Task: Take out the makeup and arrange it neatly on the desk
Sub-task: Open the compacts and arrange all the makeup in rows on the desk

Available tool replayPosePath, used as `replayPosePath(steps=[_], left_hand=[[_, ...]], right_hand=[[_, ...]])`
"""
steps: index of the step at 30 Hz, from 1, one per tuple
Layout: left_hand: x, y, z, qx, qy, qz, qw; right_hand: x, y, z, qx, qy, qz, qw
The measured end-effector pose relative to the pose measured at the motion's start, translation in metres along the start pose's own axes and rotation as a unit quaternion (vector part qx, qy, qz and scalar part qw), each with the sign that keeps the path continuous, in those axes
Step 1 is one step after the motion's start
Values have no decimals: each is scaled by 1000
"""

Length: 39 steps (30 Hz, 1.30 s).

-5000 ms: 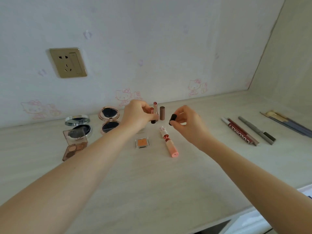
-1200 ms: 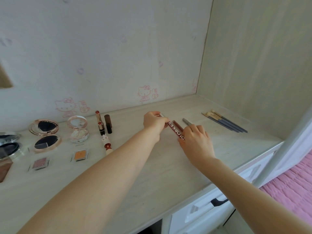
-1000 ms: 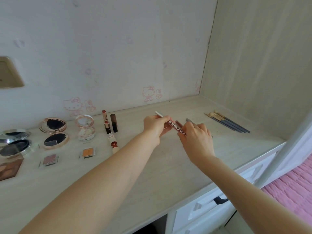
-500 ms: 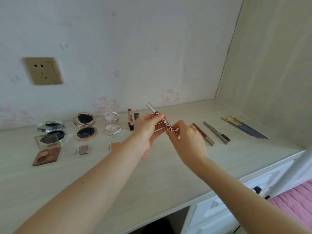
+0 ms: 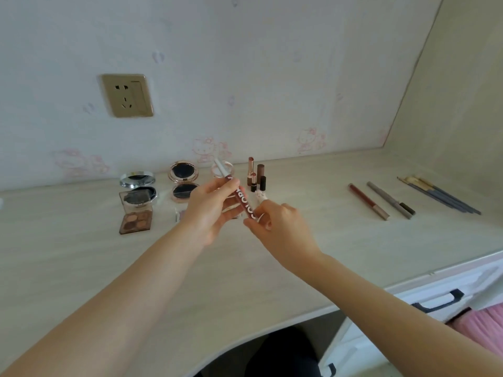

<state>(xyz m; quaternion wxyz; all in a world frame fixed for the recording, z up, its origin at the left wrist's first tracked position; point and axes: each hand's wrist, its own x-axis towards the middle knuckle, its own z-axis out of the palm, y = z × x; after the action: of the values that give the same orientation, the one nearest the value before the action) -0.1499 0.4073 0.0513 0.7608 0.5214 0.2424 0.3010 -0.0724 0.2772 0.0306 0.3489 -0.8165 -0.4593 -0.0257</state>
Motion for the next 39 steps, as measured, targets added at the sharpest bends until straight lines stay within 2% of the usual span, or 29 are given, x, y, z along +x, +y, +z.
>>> replayPosePath(steps=[6, 13, 18, 21, 24, 27, 29, 33, 36, 39], left_hand=[[-14, 1, -32, 13, 12, 12, 1000], [-18, 0, -56, 30, 52, 26, 998], [-26, -9, -72, 159, 71, 80, 982], [-31, -16, -80, 306, 48, 145, 939], [-37, -23, -86, 461, -13, 205, 863], [-44, -28, -91, 548, -60, 248, 797], [-48, -30, -91, 578, -60, 274, 766], [-54, -31, -91, 593, -36, 333, 732], [-57, -29, -92, 585, -12, 334, 739], [-56, -29, -94, 588, -13, 352, 728]], right_hand=[[-6, -19, 22, -9, -22, -45, 999], [-5, -27, 39, 16, -79, -33, 996], [-3, -22, 43, 53, -68, -23, 996], [-3, -20, 45, 94, -49, -8, 994], [-3, -14, 46, 128, -58, -12, 990], [-3, -5, 45, 141, -57, -24, 988], [-3, 0, 44, 131, -41, -32, 990], [-5, 1, 42, 136, -31, -53, 989], [-5, 3, 42, 148, -38, -49, 987], [-5, 6, 42, 168, -45, -43, 984]])
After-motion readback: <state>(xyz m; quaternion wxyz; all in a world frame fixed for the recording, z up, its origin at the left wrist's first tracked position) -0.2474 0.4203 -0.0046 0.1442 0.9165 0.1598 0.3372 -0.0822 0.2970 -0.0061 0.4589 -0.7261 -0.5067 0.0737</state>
